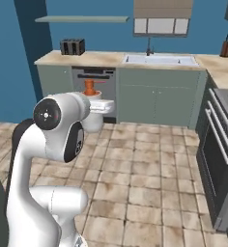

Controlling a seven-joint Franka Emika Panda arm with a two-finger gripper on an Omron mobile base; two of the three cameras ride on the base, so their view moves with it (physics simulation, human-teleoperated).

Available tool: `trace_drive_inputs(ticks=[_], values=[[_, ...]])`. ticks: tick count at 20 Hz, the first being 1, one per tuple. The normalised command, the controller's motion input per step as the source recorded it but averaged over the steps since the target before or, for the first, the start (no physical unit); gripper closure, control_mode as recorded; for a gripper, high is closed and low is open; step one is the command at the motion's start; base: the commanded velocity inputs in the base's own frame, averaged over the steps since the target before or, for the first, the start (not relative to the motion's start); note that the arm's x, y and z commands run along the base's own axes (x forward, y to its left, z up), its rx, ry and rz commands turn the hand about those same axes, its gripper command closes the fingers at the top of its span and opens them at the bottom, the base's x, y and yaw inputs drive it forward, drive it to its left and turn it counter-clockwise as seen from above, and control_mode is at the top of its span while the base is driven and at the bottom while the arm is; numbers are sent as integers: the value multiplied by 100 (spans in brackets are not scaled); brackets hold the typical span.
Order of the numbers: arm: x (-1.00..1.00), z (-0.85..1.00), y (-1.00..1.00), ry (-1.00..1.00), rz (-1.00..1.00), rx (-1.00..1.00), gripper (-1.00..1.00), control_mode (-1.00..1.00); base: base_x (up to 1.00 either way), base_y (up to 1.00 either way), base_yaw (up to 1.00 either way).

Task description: Restock the sink supplies by placing the sponge and soap dispenser on the counter and next to the sink. Make sure the soap dispenser is upright.

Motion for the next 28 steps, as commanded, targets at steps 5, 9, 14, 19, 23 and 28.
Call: trace_drive_inputs(ticks=[5,9,14,19,23,28], values=[[0,0,0,0,0,0,100,100,100,13,0],[0,0,0,0,0,0,100,100,100,23,0],[0,0,0,0,0,0,100,100,100,31,0],[0,0,0,0,0,0,100,100,100,40,0],[0,0,0,0,0,0,100,100,100,44,0],[0,0,0,0,0,0,100,100,100,54,2]])
